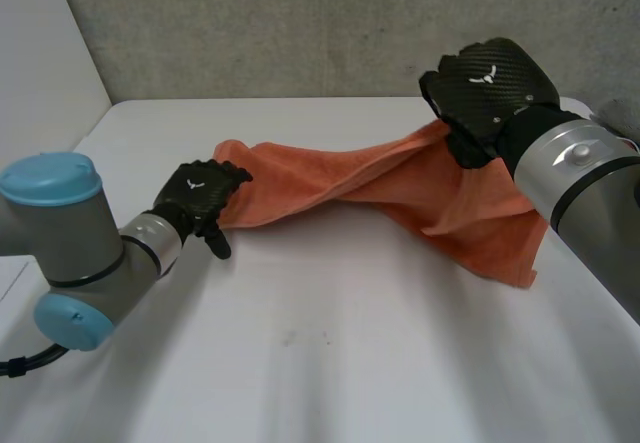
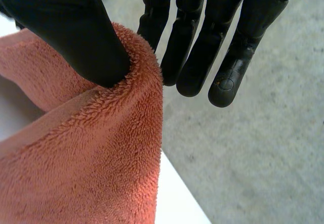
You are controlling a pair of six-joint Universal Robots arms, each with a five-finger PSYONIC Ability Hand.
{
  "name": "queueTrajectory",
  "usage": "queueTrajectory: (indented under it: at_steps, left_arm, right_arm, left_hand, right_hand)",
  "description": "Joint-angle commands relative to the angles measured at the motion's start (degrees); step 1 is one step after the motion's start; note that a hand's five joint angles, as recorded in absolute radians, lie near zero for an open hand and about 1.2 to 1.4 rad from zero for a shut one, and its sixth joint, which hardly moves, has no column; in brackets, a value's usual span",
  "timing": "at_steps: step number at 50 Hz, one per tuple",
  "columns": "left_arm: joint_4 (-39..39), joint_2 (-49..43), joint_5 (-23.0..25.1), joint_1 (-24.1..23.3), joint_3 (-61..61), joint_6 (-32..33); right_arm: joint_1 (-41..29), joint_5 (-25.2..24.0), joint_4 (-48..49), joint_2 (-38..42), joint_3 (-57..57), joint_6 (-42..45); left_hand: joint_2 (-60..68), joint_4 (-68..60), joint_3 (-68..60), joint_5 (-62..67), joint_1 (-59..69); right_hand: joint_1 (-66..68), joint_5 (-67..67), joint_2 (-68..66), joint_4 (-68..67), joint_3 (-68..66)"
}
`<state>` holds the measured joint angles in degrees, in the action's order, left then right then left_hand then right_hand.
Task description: Fold the laundry.
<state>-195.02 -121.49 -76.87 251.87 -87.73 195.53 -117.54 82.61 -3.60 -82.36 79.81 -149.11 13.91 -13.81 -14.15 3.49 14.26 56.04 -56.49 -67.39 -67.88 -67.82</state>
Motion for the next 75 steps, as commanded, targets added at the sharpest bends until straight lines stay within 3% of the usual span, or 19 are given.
queueTrajectory:
  at_steps: [1,9,15,20,22,24,28,35,39,43,49,58,65,69,70,75]
  left_arm:
    - [-0.6,-3.7,-5.4,-1.4,3.8,-8.6]
    - [-0.9,-8.8,-12.1,-4.7,9.1,-10.6]
    - [-2.5,-12.3,-13.0,-5.3,11.2,-11.1]
    - [-5.5,-12.5,-13.3,-5.0,11.4,-11.1]
    - [-7.6,-11.9,-13.3,-4.4,10.7,-11.1]
    - [-9.0,-11.7,-13.4,-4.3,10.2,-11.0]
    - [-9.3,-4.1,-14.4,-1.9,7.1,-10.3]
    - [-9.1,13.1,-13.7,0.1,-3.1,-9.4]
    - [-7.8,26.6,-11.0,0.6,-10.9,-2.2]
    - [-3.5,33.1,-7.9,1.1,-14.7,5.7]
    - [4.5,29.7,-6.6,0.4,-15.4,12.8]
    - [7.4,9.9,-9.1,0.1,-3.8,18.1]
    - [2.0,-0.6,-12.2,0.2,18.7,21.9]
    - [-8.9,-1.3,-12.1,0.5,28.0,24.5]
    - [-15.4,-1.0,-11.9,0.5,30.1,24.8]
    - [-33.0,1.0,-11.5,0.8,31.1,24.2]
  right_arm:
    - [-2.8,0.3,-0.3,-2.8,-0.4,0.0]
    - [-3.3,0.3,-1.8,-7.1,-0.8,-0.8]
    - [-3.4,0.4,-2.3,-9.7,-1.4,-1.6]
    - [-3.0,0.5,-3.4,-10.1,-1.2,-1.4]
    - [-2.5,0.6,-4.0,-9.8,-0.6,-1.4]
    - [-2.3,0.5,-4.1,-9.8,-0.2,-1.2]
    - [-1.4,0.4,-4.2,-9.5,0.5,-0.7]
    - [9.0,-0.1,-5.0,-8.0,1.7,4.4]
    - [11.5,-0.2,-7.1,-5.3,1.8,8.9]
    - [12.1,-0.2,-11.4,-2.1,1.8,13.8]
    - [11.5,0.1,-15.9,4.6,1.2,18.2]
    - [11.3,0.6,-15.1,17.5,-3.8,18.5]
    - [10.5,4.5,-3.5,24.0,-16.3,18.3]
    - [10.3,6.1,12.6,24.1,-22.2,18.5]
    - [10.3,6.2,20.0,23.6,-23.1,18.6]
    - [10.3,6.3,37.9,19.4,-22.9,18.6]
  left_hand:
    - [0.5,-0.6,-0.3,0.9,0.2]
    - [0.7,-0.8,-0.4,1.1,0.3]
    - [8.2,-8.3,-8.0,8.6,7.9]
    - [37.1,-37.2,-36.9,37.5,36.8]
    - [57.6,-57.7,-57.4,58.1,57.3]
    - [66.1,-66.2,-65.8,66.5,65.7]
    - [66.1,-66.2,-65.9,66.5,65.7]
    - [66.1,-66.2,-65.9,66.5,65.7]
    - [66.1,-66.2,-65.9,66.5,65.7]
    - [66.1,-66.2,-65.9,66.5,65.7]
    - [66.1,-66.2,-65.9,66.5,65.7]
    - [66.1,-66.2,-65.9,66.5,65.7]
    - [66.1,-66.2,-65.9,66.5,65.7]
    - [66.1,-66.2,-65.9,66.5,65.7]
    - [66.1,-66.2,-65.9,66.5,65.7]
    - [66.1,-66.2,-65.9,66.5,65.7]
  right_hand:
    - [24.0,-13.5,-12.6,-12.1,-12.2]
    - [24.0,-13.5,-12.6,-12.1,-12.2]
    - [24.0,-13.5,-12.6,-12.1,-12.2]
    - [24.0,-13.5,-12.6,-12.1,-12.2]
    - [24.0,-13.5,-12.6,-12.1,-12.2]
    - [24.0,-13.5,-12.6,-12.1,-12.2]
    - [24.0,-13.5,-12.6,-12.1,-12.2]
    - [24.0,-13.5,-12.6,-12.1,-12.2]
    - [24.0,-13.5,-12.6,-12.1,-12.2]
    - [24.0,-13.5,-12.6,-12.1,-12.2]
    - [24.0,-13.5,-12.6,-12.1,-12.2]
    - [24.0,-13.5,-12.6,-12.1,-12.2]
    - [24.0,-13.5,-12.6,-12.1,-12.2]
    - [24.0,-13.5,-12.6,-12.1,-12.2]
    - [24.0,-13.5,-12.6,-12.1,-12.2]
    - [24.0,-13.5,-12.6,-12.1,-12.2]
